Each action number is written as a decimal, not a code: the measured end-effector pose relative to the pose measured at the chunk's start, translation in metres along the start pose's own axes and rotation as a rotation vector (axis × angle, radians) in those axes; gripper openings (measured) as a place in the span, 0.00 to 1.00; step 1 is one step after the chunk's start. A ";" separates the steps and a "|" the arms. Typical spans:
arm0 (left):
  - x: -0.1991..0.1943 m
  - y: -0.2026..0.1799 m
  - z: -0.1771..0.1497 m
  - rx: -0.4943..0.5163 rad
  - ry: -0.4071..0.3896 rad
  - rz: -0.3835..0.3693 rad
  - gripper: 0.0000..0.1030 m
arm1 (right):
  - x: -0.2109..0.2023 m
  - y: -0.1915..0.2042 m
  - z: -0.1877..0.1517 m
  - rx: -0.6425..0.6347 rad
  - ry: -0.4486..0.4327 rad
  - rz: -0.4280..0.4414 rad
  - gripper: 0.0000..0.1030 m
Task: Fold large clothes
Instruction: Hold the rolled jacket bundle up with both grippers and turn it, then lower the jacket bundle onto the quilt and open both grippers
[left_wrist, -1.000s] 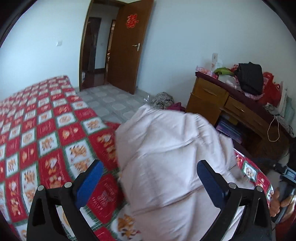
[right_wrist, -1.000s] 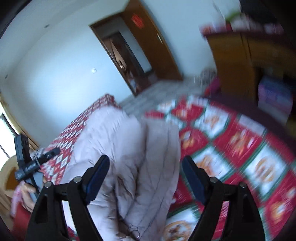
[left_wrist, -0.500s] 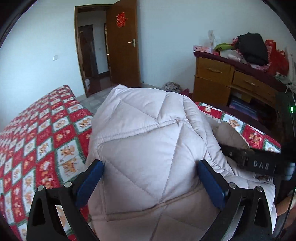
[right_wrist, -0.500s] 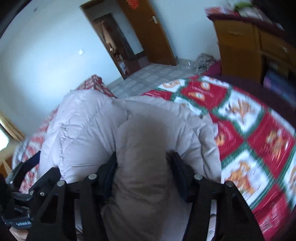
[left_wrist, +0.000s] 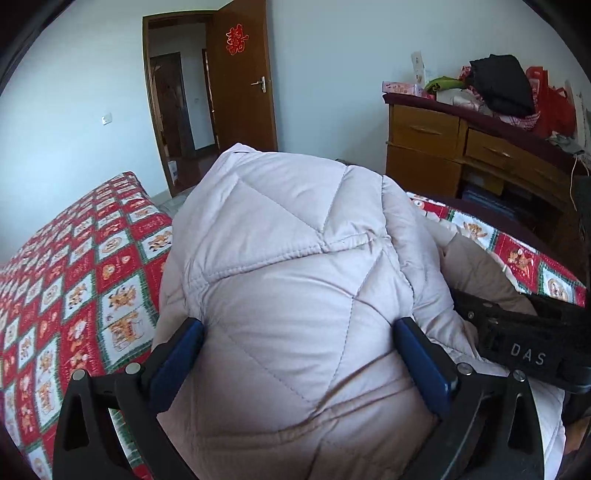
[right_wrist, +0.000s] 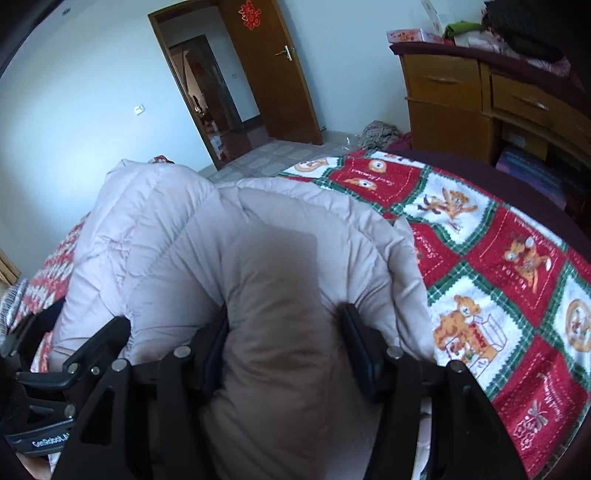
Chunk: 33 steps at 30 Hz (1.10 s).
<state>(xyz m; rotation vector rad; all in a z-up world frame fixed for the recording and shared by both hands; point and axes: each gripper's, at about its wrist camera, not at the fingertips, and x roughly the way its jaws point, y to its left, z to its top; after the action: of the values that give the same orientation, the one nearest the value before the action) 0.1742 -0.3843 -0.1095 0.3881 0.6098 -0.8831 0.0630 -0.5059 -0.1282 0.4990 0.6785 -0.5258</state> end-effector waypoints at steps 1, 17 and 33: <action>-0.005 -0.001 0.000 0.005 0.010 0.006 0.99 | -0.001 0.001 -0.001 -0.010 -0.001 -0.012 0.59; -0.107 -0.022 -0.042 -0.025 -0.033 0.122 0.99 | -0.140 0.004 -0.079 -0.207 -0.182 -0.247 0.98; -0.082 -0.022 -0.068 -0.107 0.098 0.100 0.99 | -0.100 -0.009 -0.112 -0.113 -0.009 -0.148 0.96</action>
<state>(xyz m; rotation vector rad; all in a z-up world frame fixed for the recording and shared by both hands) 0.0942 -0.3108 -0.1109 0.3640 0.7187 -0.7356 -0.0590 -0.4180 -0.1364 0.3413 0.7354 -0.6245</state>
